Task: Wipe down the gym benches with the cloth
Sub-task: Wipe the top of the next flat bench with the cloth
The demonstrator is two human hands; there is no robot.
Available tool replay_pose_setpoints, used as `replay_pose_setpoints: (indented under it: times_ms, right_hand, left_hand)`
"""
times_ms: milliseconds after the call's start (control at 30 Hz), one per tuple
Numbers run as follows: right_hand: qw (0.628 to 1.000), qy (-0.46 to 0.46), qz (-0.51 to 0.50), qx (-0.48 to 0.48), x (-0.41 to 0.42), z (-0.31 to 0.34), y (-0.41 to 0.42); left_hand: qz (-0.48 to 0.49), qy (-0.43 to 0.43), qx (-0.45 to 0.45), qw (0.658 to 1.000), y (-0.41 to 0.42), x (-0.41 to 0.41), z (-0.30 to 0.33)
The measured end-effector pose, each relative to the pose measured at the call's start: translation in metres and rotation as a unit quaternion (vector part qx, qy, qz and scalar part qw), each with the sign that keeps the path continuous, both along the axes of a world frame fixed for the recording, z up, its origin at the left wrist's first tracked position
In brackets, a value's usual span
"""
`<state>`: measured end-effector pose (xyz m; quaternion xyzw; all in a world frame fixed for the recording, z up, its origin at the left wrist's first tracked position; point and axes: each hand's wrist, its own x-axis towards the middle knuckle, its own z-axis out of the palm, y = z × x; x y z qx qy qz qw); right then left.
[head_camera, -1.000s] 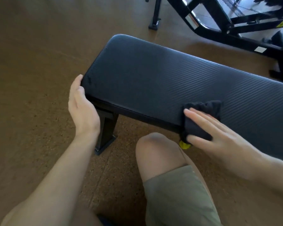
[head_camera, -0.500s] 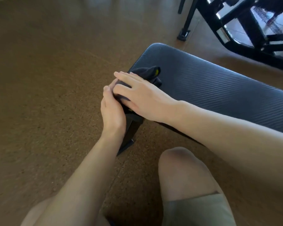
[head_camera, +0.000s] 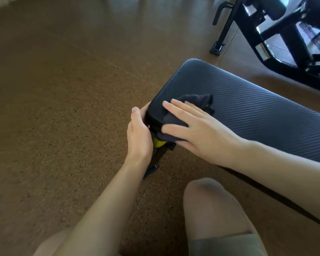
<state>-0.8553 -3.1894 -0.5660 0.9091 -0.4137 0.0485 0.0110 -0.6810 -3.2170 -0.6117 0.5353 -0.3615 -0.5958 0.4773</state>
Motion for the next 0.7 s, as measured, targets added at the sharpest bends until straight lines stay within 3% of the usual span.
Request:
replay_pose_setpoints:
  times_ms: [200,267,367,433,500,600,700]
  right_hand:
    - [0.997,-0.055,-0.022,0.054,0.031,0.005,-0.070]
    - [0.995,-0.079,-0.047,0.045,0.034,0.006,-0.096]
    - [0.992,-0.079,-0.096,0.024,0.019,0.002,-0.134]
    - [0.985,-0.103,-0.140,0.012,-0.007,0.000,-0.154]
    - [0.973,-0.133,-0.187,0.007,-0.032,-0.002,-0.167]
    - [0.958,-0.140,-0.250,0.010,-0.044,-0.001,-0.176]
    - [0.959,-0.151,-0.241,-0.004,-0.031,-0.002,-0.146]
  left_hand:
    - [0.077,0.043,0.054,0.995,-0.002,0.001,0.007]
    - [0.079,0.031,0.012,0.996,-0.005,0.002,0.009]
    - [0.029,-0.129,-0.093,0.987,-0.005,-0.001,0.016]
    - [-0.026,-0.261,-0.150,0.953,-0.006,-0.008,0.021]
    - [-0.061,-0.323,-0.153,0.932,-0.012,-0.021,0.029]
    - [-0.002,-0.265,-0.043,0.963,-0.027,-0.038,0.041]
    - [0.083,-0.215,0.021,0.973,-0.036,-0.044,0.045]
